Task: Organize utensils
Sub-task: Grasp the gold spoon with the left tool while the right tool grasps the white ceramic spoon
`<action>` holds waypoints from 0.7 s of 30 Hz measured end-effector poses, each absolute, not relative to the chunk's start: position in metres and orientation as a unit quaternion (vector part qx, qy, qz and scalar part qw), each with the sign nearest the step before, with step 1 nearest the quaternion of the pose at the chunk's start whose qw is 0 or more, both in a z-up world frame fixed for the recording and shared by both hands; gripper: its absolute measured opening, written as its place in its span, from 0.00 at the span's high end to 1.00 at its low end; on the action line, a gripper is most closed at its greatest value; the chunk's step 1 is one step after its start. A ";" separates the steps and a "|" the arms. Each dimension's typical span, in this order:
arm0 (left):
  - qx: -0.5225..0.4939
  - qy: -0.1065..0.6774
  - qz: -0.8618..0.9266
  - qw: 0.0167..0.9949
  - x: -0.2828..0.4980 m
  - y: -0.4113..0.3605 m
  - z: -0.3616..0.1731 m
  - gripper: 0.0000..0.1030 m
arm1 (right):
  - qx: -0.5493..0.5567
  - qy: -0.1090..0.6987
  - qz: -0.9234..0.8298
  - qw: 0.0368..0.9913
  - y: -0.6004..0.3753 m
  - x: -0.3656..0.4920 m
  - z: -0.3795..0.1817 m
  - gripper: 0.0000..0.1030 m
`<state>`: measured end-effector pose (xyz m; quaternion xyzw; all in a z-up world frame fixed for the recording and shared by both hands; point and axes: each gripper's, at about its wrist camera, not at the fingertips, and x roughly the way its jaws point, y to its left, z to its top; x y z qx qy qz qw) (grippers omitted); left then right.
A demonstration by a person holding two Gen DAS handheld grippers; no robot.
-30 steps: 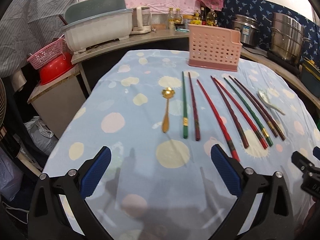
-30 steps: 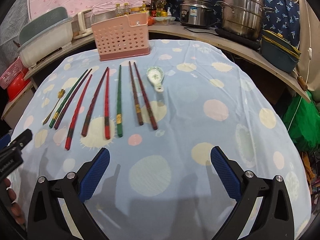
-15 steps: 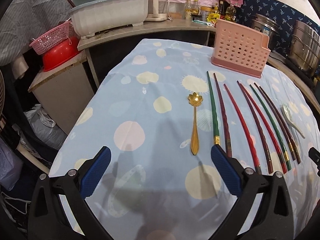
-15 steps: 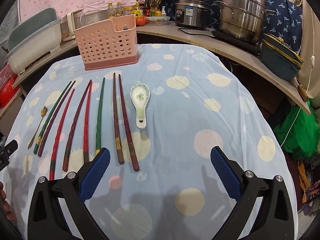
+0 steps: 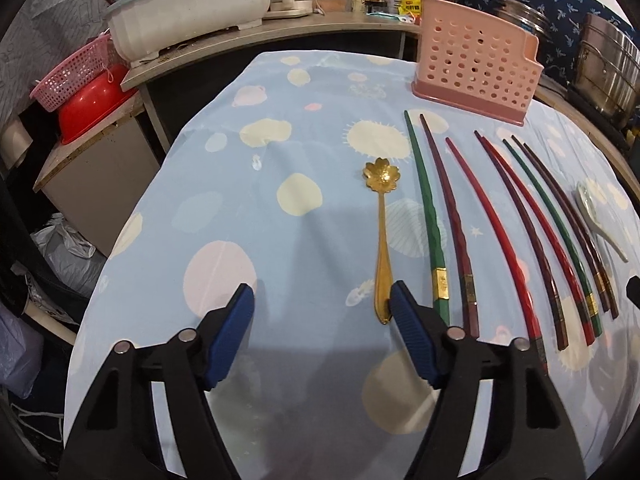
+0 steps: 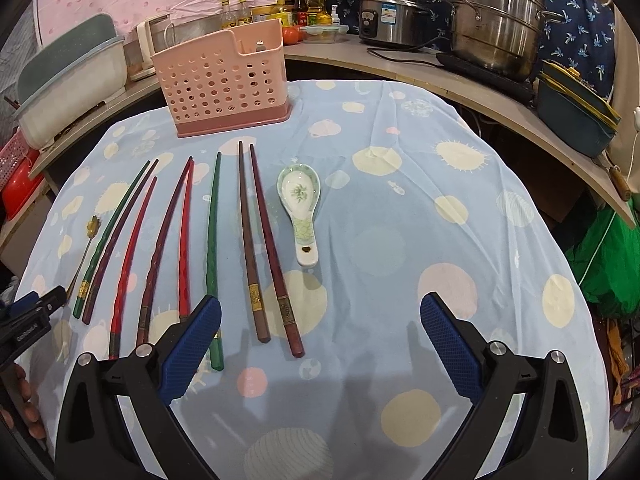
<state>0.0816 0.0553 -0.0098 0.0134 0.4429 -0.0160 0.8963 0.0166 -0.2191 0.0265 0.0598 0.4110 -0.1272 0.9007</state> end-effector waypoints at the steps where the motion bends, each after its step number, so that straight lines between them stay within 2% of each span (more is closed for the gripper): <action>1: 0.016 0.443 -0.018 0.896 0.082 0.053 -0.010 0.38 | 0.061 0.411 -0.127 0.900 -0.219 0.017 0.027 0.10; 4: 0.019 0.446 -0.024 0.895 0.087 0.049 -0.011 0.46 | 0.060 0.411 -0.126 0.901 -0.220 0.017 0.027 0.11; 9: 0.028 0.448 -0.033 0.893 0.090 0.042 -0.013 0.60 | 0.060 0.412 -0.124 0.901 -0.221 0.017 0.028 0.19; 11: 0.025 0.448 -0.041 0.893 0.089 0.041 -0.012 0.74 | 0.061 0.414 -0.123 0.900 -0.222 0.019 0.028 0.23; 12: 0.024 0.448 -0.043 0.893 0.089 0.041 -0.012 0.78 | 0.061 0.414 -0.123 0.900 -0.223 0.019 0.028 0.24; 13: 0.023 0.448 -0.046 0.893 0.089 0.040 -0.012 0.87 | 0.062 0.414 -0.122 0.900 -0.224 0.020 0.029 0.28; 21: 0.004 0.448 -0.053 0.893 0.087 0.045 -0.008 0.90 | 0.052 0.421 -0.114 0.898 -0.227 0.038 0.031 0.47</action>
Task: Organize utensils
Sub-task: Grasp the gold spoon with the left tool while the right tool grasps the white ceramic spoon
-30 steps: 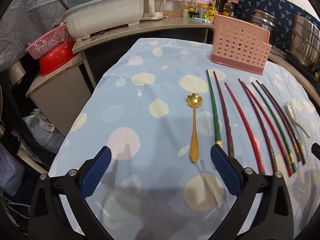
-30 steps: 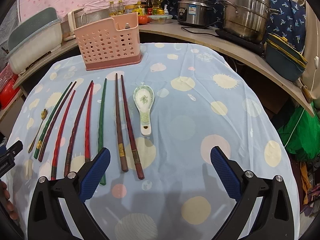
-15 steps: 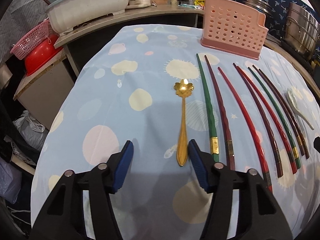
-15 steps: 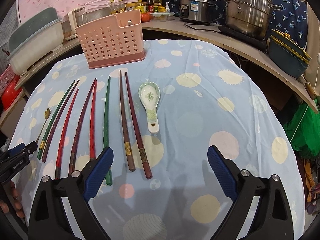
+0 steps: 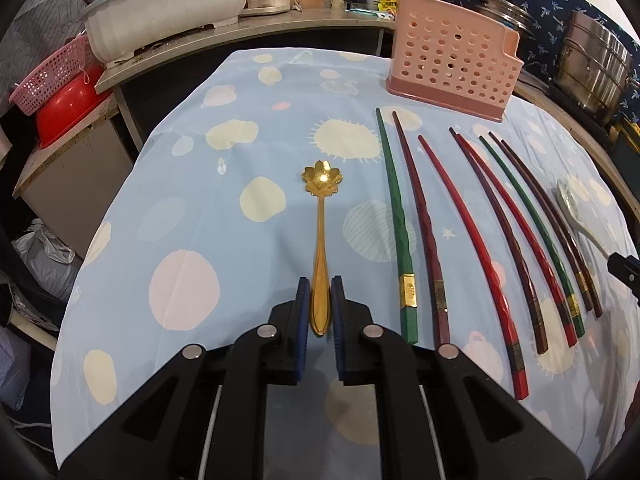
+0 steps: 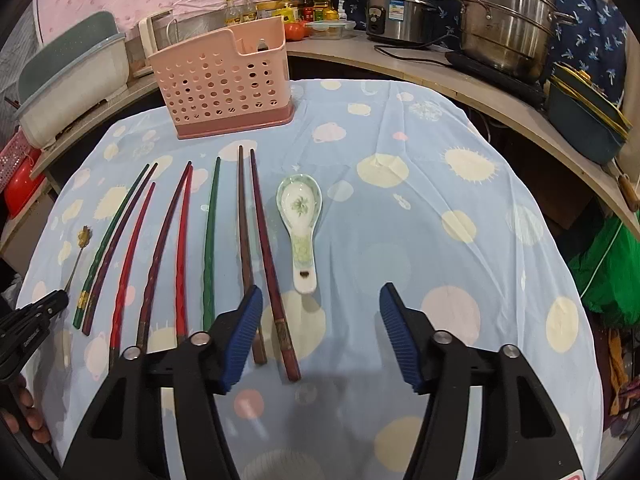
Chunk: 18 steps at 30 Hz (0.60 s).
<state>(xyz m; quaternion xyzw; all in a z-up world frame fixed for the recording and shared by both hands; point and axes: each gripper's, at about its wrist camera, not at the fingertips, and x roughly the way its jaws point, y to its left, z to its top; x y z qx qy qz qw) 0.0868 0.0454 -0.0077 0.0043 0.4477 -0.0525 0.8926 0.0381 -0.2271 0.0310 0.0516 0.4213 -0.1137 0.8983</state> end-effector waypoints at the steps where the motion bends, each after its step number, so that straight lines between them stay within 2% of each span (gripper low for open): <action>1: 0.004 0.447 -0.052 0.893 0.086 0.045 -0.007 0.90 | 0.049 0.424 -0.113 0.897 -0.227 0.042 0.031 0.51; 10: 0.007 0.446 -0.054 0.893 0.085 0.042 -0.007 0.90 | 0.054 0.447 -0.104 0.887 -0.231 0.066 0.019 0.73; 13: 0.010 0.446 -0.055 0.893 0.084 0.040 -0.007 0.90 | 0.058 0.451 -0.098 0.885 -0.231 0.069 0.016 0.85; 18: 0.010 0.445 -0.058 0.894 0.081 0.038 -0.004 0.90 | 0.060 0.449 -0.091 0.887 -0.229 0.070 0.016 0.88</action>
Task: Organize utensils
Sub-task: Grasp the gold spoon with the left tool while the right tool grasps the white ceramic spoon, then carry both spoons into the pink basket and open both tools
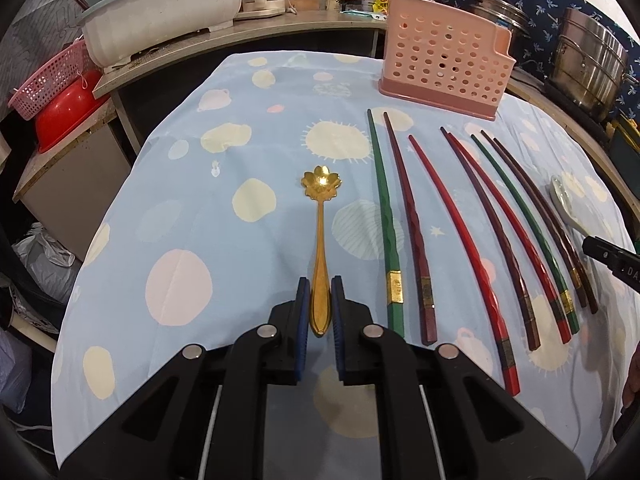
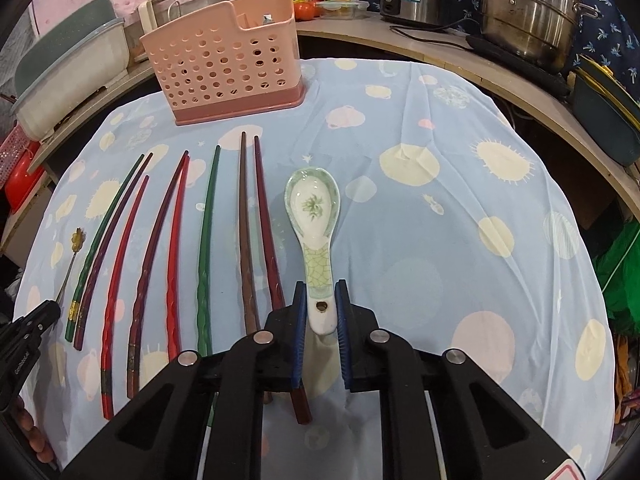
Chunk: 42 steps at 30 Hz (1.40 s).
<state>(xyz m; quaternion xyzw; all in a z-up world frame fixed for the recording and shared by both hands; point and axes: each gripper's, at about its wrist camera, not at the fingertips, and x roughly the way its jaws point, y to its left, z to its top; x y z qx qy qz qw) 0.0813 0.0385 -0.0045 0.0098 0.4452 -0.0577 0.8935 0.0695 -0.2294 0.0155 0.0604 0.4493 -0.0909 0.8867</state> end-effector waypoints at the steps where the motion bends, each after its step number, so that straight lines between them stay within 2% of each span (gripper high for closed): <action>1: 0.010 0.444 -0.059 0.894 0.080 0.038 -0.003 0.90 | 0.060 0.447 -0.089 0.888 -0.229 0.069 0.017 0.88; 10: 0.010 0.436 -0.071 0.897 0.070 0.033 0.014 0.90 | 0.071 0.426 -0.082 0.898 -0.227 0.049 0.037 0.88; 21: 0.006 0.407 -0.099 0.908 0.061 0.023 0.064 0.91 | 0.068 0.389 -0.064 0.917 -0.221 0.029 0.082 0.88; 24: 0.009 0.398 -0.101 0.912 0.060 0.022 0.076 0.93 | 0.067 0.382 -0.063 0.920 -0.219 0.026 0.089 0.88; 25: 0.008 0.397 -0.102 0.912 0.060 0.023 0.078 0.98 | 0.066 0.380 -0.063 0.920 -0.219 0.024 0.090 0.88; 42: -0.040 0.411 -0.090 0.906 0.046 0.057 0.061 0.98 | 0.096 0.384 -0.054 0.917 -0.213 -0.003 0.080 0.88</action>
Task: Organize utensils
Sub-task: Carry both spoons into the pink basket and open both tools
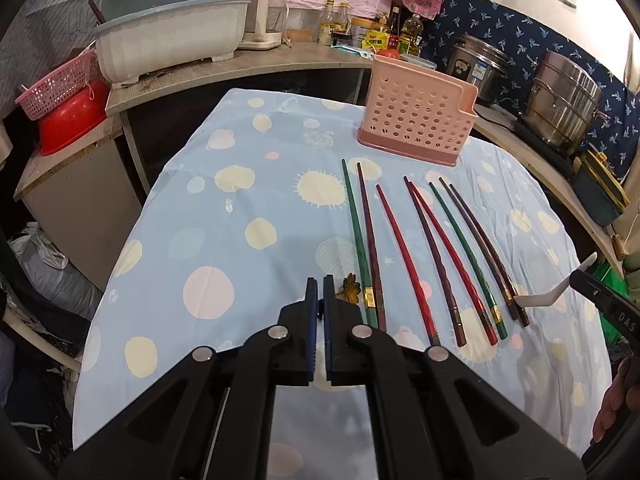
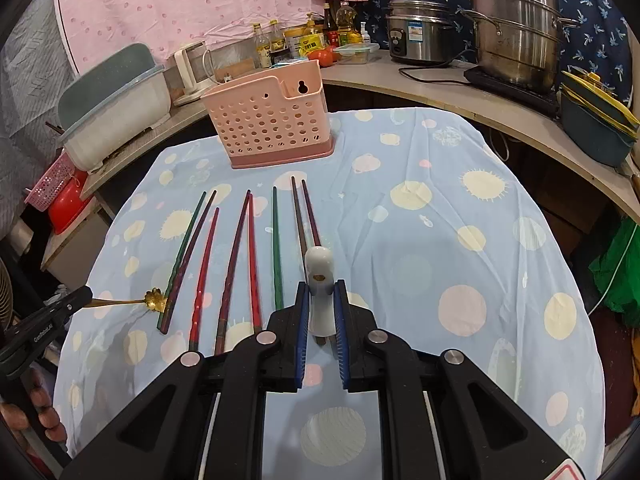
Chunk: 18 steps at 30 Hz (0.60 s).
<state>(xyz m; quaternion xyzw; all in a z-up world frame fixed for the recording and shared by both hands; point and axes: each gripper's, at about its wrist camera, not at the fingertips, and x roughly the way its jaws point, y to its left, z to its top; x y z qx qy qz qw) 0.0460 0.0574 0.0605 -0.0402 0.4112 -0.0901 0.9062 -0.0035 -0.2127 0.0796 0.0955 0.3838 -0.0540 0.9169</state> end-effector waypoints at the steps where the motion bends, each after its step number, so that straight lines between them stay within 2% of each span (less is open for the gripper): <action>1: -0.042 0.412 -0.090 0.906 0.047 0.057 0.062 0.98 | 0.095 0.383 -0.054 0.917 -0.213 -0.004 0.081 0.88; 10: -0.026 0.394 -0.104 0.913 0.053 0.044 0.093 0.99 | 0.085 0.357 -0.052 0.929 -0.217 0.001 0.111 0.88; 18: -0.017 0.359 -0.130 0.924 0.080 0.022 0.147 0.99 | 0.067 0.333 -0.039 0.940 -0.217 0.035 0.147 0.88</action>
